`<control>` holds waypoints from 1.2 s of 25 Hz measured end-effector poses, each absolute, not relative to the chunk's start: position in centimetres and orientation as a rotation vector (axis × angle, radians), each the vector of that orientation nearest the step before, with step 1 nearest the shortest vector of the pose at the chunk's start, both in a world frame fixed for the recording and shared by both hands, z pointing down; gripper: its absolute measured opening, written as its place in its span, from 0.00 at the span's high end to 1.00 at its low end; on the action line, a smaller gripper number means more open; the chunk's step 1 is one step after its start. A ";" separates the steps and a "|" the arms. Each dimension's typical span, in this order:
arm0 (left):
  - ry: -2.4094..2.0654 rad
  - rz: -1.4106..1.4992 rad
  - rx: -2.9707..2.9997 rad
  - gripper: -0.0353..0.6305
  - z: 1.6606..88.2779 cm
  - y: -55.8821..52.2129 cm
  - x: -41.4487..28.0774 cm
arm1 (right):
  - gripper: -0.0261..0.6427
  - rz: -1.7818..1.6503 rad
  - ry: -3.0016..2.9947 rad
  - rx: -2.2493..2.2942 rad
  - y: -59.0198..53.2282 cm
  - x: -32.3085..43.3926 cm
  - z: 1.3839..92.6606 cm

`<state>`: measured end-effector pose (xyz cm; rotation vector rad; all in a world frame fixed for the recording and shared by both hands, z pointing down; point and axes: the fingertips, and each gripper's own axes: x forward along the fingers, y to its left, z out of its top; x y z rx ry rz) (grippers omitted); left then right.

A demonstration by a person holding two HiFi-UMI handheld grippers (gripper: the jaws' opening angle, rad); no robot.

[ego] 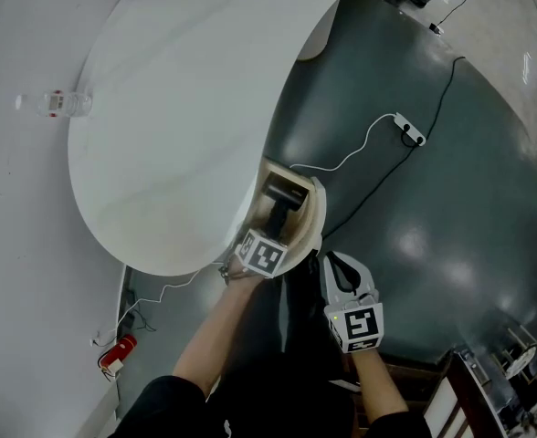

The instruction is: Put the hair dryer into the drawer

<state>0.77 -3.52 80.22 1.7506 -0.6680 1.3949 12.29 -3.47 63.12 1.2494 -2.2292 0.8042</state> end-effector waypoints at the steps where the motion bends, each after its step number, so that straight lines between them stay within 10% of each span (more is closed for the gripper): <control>1: -0.675 1.406 1.761 0.61 80.1 -3.4 0.6 | 0.95 0.805 -2.231 1.247 -3.5 12.2 63.1; 30: -0.773 1.395 1.866 0.64 80.4 -3.6 0.5 | 0.95 0.782 -2.237 1.230 -2.9 11.0 62.7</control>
